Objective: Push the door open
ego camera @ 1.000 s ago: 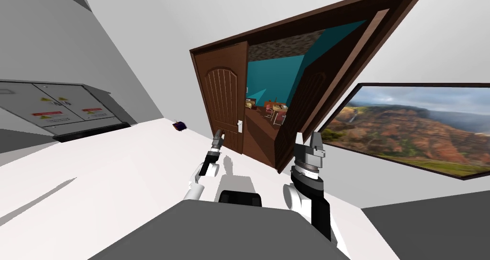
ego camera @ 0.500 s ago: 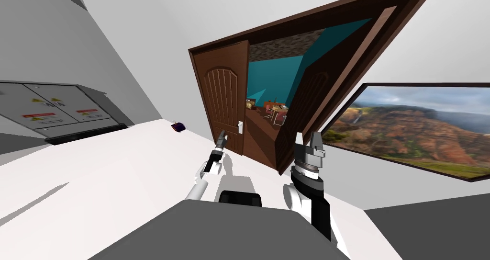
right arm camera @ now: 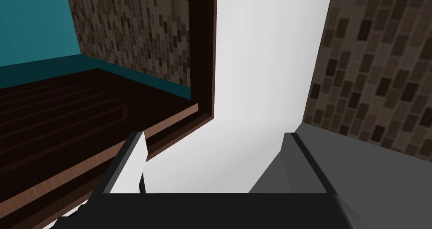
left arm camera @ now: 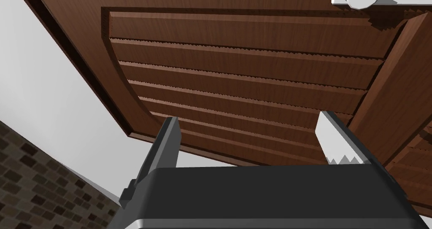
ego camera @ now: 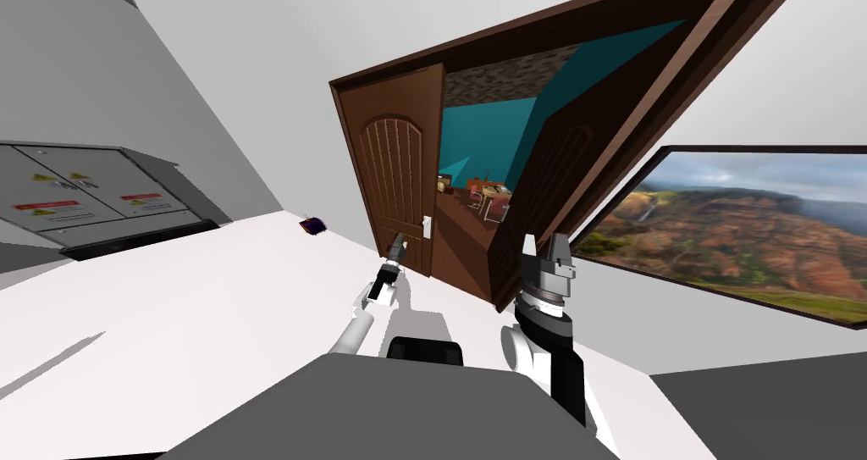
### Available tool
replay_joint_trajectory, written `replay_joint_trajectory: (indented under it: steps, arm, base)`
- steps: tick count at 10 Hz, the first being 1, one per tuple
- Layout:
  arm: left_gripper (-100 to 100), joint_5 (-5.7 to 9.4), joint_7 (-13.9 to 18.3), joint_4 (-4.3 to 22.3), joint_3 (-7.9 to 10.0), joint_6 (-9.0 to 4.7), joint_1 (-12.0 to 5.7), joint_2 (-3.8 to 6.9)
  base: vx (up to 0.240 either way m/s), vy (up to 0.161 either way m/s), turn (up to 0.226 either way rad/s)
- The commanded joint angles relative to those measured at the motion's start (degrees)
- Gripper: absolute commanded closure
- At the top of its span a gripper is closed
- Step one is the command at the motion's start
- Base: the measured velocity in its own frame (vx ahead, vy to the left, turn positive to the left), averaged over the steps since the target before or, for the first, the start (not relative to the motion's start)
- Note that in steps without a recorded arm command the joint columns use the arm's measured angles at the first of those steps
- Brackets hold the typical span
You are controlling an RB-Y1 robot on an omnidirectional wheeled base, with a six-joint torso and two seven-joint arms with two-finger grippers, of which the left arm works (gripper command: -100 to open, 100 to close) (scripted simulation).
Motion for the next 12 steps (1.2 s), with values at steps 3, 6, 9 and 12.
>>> replay_joint_trajectory:
  steps: [3, 6, 9, 12]
  arm:
    - [-100, 0.0, -0.22, 4.53, -0.54, 0.68, -2.76, -0.25]
    - [-100, -0.01, -0.42, 8.44, -1.05, 1.2, -5.11, -0.59]
    - [-100, -0.03, -0.71, 14.06, -1.78, 1.94, -8.48, -1.2]
    - [-100, -0.05, -0.98, 19.12, -2.45, 2.63, -11.6, -1.92]
  base:
    - [0.064, 0.051, -0.017]
    - [0.057, 0.04, -0.015]
    - [0.071, 0.059, -0.021]
    - [0.105, 0.066, -0.021]
